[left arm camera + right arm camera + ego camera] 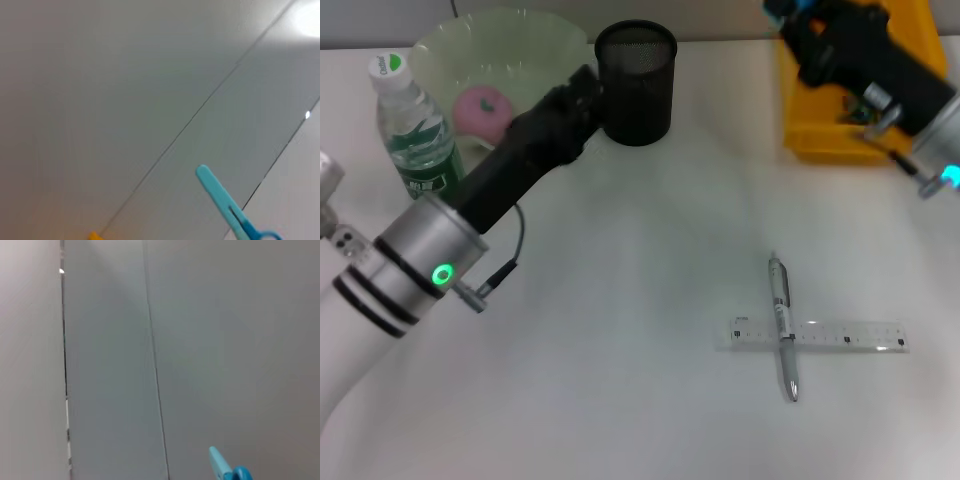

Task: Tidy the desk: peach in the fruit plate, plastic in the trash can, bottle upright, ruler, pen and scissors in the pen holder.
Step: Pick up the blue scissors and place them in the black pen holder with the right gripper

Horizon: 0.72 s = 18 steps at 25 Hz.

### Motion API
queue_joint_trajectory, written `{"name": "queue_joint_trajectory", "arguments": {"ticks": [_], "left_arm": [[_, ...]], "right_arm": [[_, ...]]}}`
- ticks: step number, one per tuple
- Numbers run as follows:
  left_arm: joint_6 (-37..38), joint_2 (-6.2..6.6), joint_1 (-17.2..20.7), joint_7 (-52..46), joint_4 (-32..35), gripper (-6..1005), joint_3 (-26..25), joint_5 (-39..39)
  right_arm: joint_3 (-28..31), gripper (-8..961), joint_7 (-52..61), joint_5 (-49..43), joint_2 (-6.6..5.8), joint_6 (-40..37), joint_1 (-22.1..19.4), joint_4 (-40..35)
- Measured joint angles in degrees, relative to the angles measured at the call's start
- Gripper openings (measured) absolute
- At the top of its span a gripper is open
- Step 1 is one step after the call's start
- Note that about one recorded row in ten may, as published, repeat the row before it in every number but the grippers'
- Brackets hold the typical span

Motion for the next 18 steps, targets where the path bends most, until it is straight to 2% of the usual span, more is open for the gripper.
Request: {"name": "queue_joint_trajectory", "arguments": {"ticks": [4, 5, 7, 10, 13, 15, 18], "left_arm": [[0.33, 0.06, 1.09, 4.42, 0.63, 568, 0.23, 0.63], [0.11, 0.08, 2.06, 8.07, 2.55, 621, 0.42, 3.05], [-0.65, 0.15, 2.87, 10.8, 4.73, 726, 0.45, 5.94], [-1.13, 0.27, 4.05, 13.44, 7.33, 751, 0.45, 8.42], [-1.2, 0.38, 5.15, 13.8, 8.92, 767, 0.3, 8.88], [-1.41, 0.4, 5.74, 13.96, 9.48, 767, 0.14, 8.84], [-2.7, 0.33, 5.98, 14.26, 10.12, 766, 0.1, 8.7]], "right_arm": [[-10.03, 79, 20.1, -0.08, -0.34, 5.15, 0.87, -13.4], [-13.05, 79, 24.51, -0.1, -0.51, 6.85, 0.95, -16.38], [-19.54, 78, 32.43, -0.37, -1.35, 10.31, 1.16, -21.42], [-27.84, 78, 44.17, -2.93, -3.97, 14.87, 2.8, -26.14], [-30.74, 78, 54.1, -9.95, -6.19, 16.04, 6.24, -28.16], [-30.96, 78, 59.46, -16.45, -6.87, 16.02, 8.84, -28.97], [-31.3, 78, 68.05, -28.03, -7.15, 16.06, 13.51, -30.62]]}}
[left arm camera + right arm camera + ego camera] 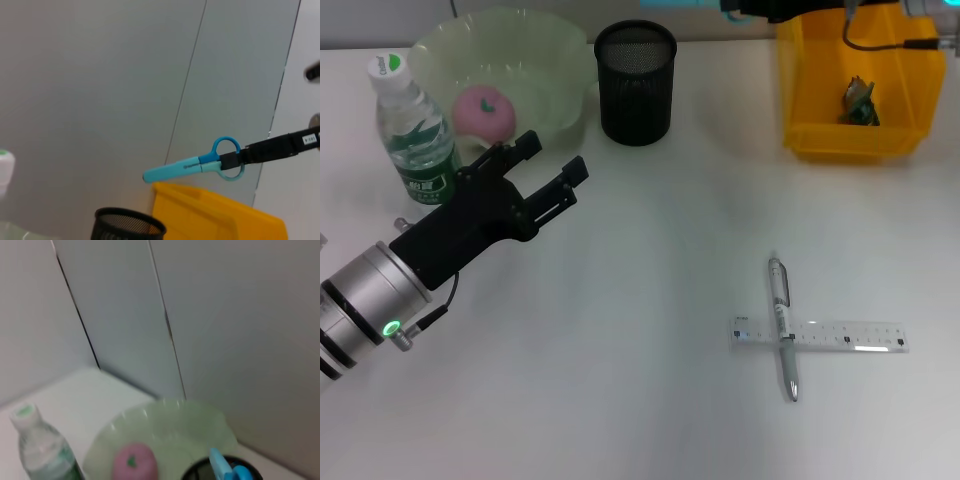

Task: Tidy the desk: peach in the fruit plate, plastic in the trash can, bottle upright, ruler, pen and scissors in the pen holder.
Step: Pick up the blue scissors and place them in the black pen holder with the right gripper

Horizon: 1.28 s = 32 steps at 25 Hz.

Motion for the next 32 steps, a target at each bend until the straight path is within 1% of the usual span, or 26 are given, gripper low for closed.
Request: {"name": "queue_joint_trajectory", "arguments": {"ticks": [1, 3, 4, 5, 6, 7, 10, 11, 12, 14, 18, 19, 22, 24, 25, 28, 30, 32], "left_arm": [[0.0, 0.0, 0.0, 0.0, 0.0, 766, 0.0, 0.0], [-0.68, -0.02, 0.01, 0.02, 0.0, 766, -0.01, 0.02], [-1.58, -0.05, -0.04, 0.1, 0.0, 766, -0.01, 0.08], [-1.58, -0.05, -0.04, 0.1, 0.0, 766, -0.01, 0.08], [-2.25, -0.08, -0.1, 0.25, -0.03, 766, -0.01, 0.13], [-2.84, -0.1, -0.15, 0.49, -0.11, 766, -0.01, 0.16], [-3.46, -0.13, -0.18, 1.39, -0.48, 765, -0.03, 0.02], [-3.46, -0.13, -0.18, 1.39, -0.48, 765, -0.03, 0.02], [-3.51, -0.13, -0.17, 1.48, -0.48, 765, -0.03, -0.08], [-3.75, -0.13, -0.16, 1.48, -0.47, 765, -0.05, -0.15], [-4.03, -0.14, -0.14, 1.49, -0.51, 764, -0.22, -0.23], [-4.04, -0.19, -0.13, 1.5, -0.59, 764, -0.27, -0.25], [-4.05, -0.23, -0.13, 1.51, -0.68, 764, -0.37, -0.26], [-4.07, -0.31, -0.05, 1.51, -0.77, 764, -0.44, -0.27], [-4.07, -0.36, -0.01, 1.51, -0.83, 763, -0.44, -0.26], [-4.07, -0.36, 0.04, 1.51, -1.23, 763, -0.6, -0.26], [-4.07, -0.35, 0.09, 1.51, -1.56, 763, -0.73, -0.26], [-4.07, -0.36, 0.14, 1.51, -1.69, 763, -0.74, -0.26]], "right_arm": [[0.0, 78, 0.0, 0.0, 0.0, 0.0, 0.0, 0.0], [-0.3, 78, 2.87, -4.47, 0.09, -0.31, 2.28, -0.35], [-0.75, 78, 5.2, -8.34, 0.36, -0.6, 4.18, -0.47], [-0.75, 78, 5.2, -8.34, 0.36, -0.6, 4.18, -0.47], [-1.71, 78, 7.6, -11.76, 0.77, -0.63, 5.58, -0.87], [-1.71, 78, 7.6, -11.76, 0.77, -0.63, 5.58, -0.87], [-4.04, 78, 11.62, -15.51, 1.05, -0.64, 7.51, -1.62], [-4.04, 78, 11.62, -15.51, 1.05, -0.64, 7.51, -1.62], [-4.34, 78, 13.01, -17.79, 1.16, -0.64, 8.77, -1.56], [-4.39, 78, 13.76, -19.62, 1.38, -0.63, 9.71, -1.36], [-4.8, 78, 14.19, -21.24, 1.75, -0.24, 10.85, -0.9], [-5.33, 79, 14.21, -21.74, 1.99, 0.56, 11.74, -0.04], [-5.69, 79, 14.23, -22.47, 2.27, 1.6, 12.67, 1.08], [-5.81, 79, 14.25, -24.37, 2.95, 4.09, 14.22, 3.42], [-5.81, 79, 14.25, -24.37, 2.95, 4.09, 14.22, 3.42], [-6.24, 78, 14.26, -25.89, 3.48, 6.31, 15.49, 5.66], [-6.43, 78, 14.27, -27.15, 4.45, 8.54, 16.01, 6.56], [-6.45, 78, 14.28, -27.55, 4.97, 9.63, 15.98, 6.27]]}}
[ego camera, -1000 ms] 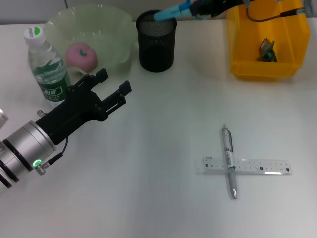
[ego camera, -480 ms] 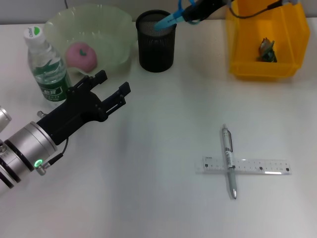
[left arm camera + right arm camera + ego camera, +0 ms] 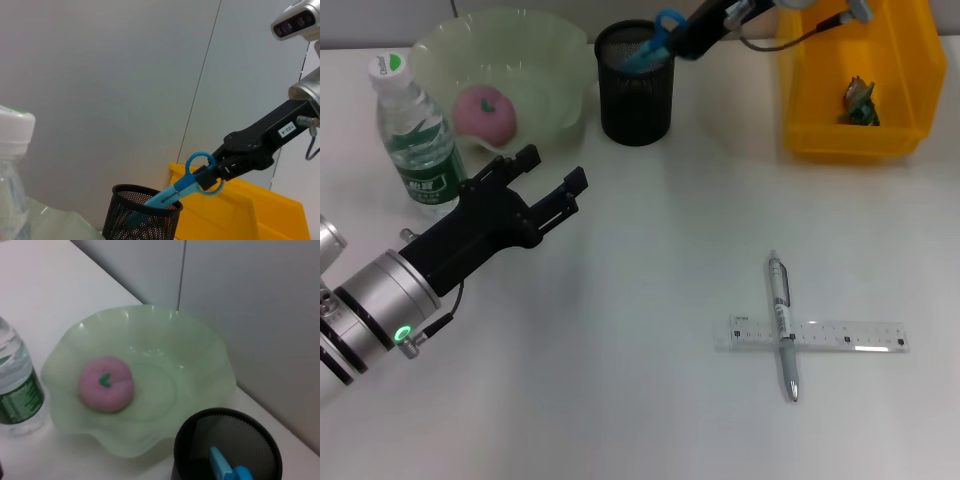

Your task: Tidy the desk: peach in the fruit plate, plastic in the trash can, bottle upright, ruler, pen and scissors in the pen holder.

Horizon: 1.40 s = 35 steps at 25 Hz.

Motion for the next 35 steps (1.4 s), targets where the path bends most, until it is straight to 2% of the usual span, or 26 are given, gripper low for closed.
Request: {"name": "queue_joint_trajectory", "arguments": {"ticks": [10, 15, 16, 17, 18, 20, 21, 22, 24, 26, 27, 28, 31, 32, 33, 35], "left_arm": [[0.0, 0.07, 0.2, -0.13, -0.6, 761, -0.53, 0.01], [0.01, 0.21, 0.33, -0.31, -0.59, 761, -0.53, 0.05], [0.01, 0.21, 0.33, -0.31, -0.59, 761, -0.53, 0.05], [0.01, 0.21, 0.33, -0.31, -0.59, 761, -0.53, 0.05], [0.01, 0.21, 0.33, -0.31, -0.59, 761, -0.53, 0.05], [0.02, 0.35, 0.42, -0.41, -0.38, 760, -0.29, 0.26], [1.14, 0.74, 0.67, -1.32, 1.41, 760, 2.61, 0.48], [1.14, 0.74, 0.67, -1.32, 1.41, 760, 2.61, 0.48], [1.36, 0.76, 0.67, -3.8, 4.0, 760, 5.6, 0.48], [1.44, 0.76, 0.56, -4.51, 4.68, 760, 6.89, 0.49], [1.97, 0.78, 0.37, -5.84, 6.47, 760, 9.88, 0.49], [2.24, 0.78, 0.34, -6.37, 7.17, 759, 10.87, 0.48], [3.21, 0.82, 0.33, -8.03, 9.31, 759, 13.81, 0.49], [6.35, 0.9, 0.6, -10.43, 13.18, 759, 19.32, 0.48], [6.35, 0.9, 0.6, -10.43, 13.18, 759, 19.32, 0.48], [8.25, 0.95, 0.86, -11.33, 15.52, 759, 22.93, 0.48]], "right_arm": [[0.68, 207, 0.14, 0.18, 0.22, 1.62, -1.07, -1.67], [0.01, 329, 0.11, 2.26, 1.98, 0.61, -6.16, -11.29], [0.01, 356, 0.11, 2.26, 1.98, 0.61, -6.16, -11.29], [-1.78, 383, 0.11, 5.73, 2.14, -2.0, -9.31, -16.36], [-1.78, 410, 0.11, 5.73, 2.14, -2.0, -9.31, -16.36], [-3.17, 477, 0.08, 9.57, 2.08, -5.46, -12.4, -20.82], [-3.37, 518, 0.04, 10.94, 2.06, -7.03, -13.62, -22.51], [-3.29, 558, -0.06, 13.53, 2.02, -10.63, -16.14, -25.98], [-3.15, 639, -0.11, 14.5, 1.99, -12.22, -17.2, -27.24], [-2.95, 668, -0.36, 17.3, 1.97, -16.36, -19.43, -29.95], [-2.91, 682, -0.95, 19.83, 1.81, -20.47, -21.18, -31.75], [-2.91, 696, -0.95, 19.83, 1.81, -20.47, -21.18, -31.75], [-2.76, 739, -2.71, 21.7, 1.15, -27.51, -22.88, -32.68], [-2.9, 753, -3.73, 21.41, 0.66, -31.7, -23.11, -32.25], [-2.9, 763, -3.73, 21.41, 0.66, -31.7, -23.11, -32.25], [-3.15, 784, -5.08, 18.44, 0.36, -36.38, -22.9, -30.77]]}}
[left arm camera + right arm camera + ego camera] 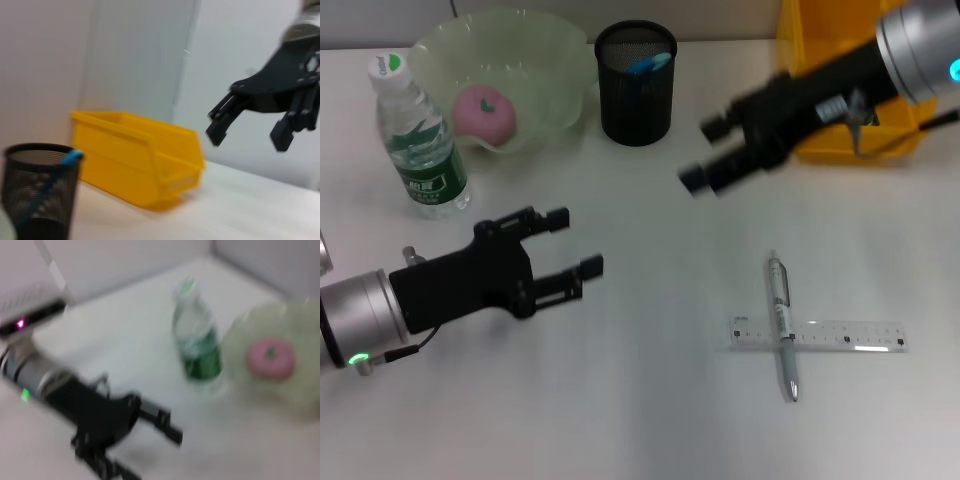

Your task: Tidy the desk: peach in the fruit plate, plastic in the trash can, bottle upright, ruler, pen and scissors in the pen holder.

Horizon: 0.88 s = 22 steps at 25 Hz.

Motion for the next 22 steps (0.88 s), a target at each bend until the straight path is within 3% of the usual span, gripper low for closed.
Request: {"name": "queue_joint_trajectory", "arguments": {"ticks": [1, 2, 4, 5, 8, 14, 22], "left_arm": [[0.0, 0.0, 0.0, 0.0, 0.0, 758, 0.0, 0.0], [1.41, 0.08, 0.38, -0.98, 2.96, 758, 4.71, 0.0], [1.55, 0.09, 0.48, -1.16, 3.7, 758, 6.06, -0.01], [1.75, 0.14, 0.65, -1.51, 5.4, 758, 9.5, -0.02], [1.81, 0.18, 0.68, -1.35, 7.1, 758, 13.89, -0.02], [2.0, 0.17, 0.4, -1.53, 7.83, 757, 14.89, 0.63], [2.28, 0.05, 0.69, -1.54, 8.47, 757, 14.39, 0.33]], "right_arm": [[0.0, 794, 0.0, 0.0, 0.0, 0.0, 0.0, 0.0], [-0.39, 804, -1.15, -2.41, 0.1, -2.22, 0.02, 0.33], [-0.83, 802, -1.83, -3.36, 0.23, -3.06, 0.01, 0.34], [-1.36, 802, -2.43, -4.25, 0.36, -3.91, -0.03, 0.34], [-6.21, 799, -3.92, -7.3, 0.77, -4.88, -0.31, 0.47], [-18.29, 790, -4.02, -10.88, 1.59, -1.32, 0.72, 4.1], [-24.92, 778, -4.19, -11.17, 1.71, 3.16, 1.01, 5.82]]}}
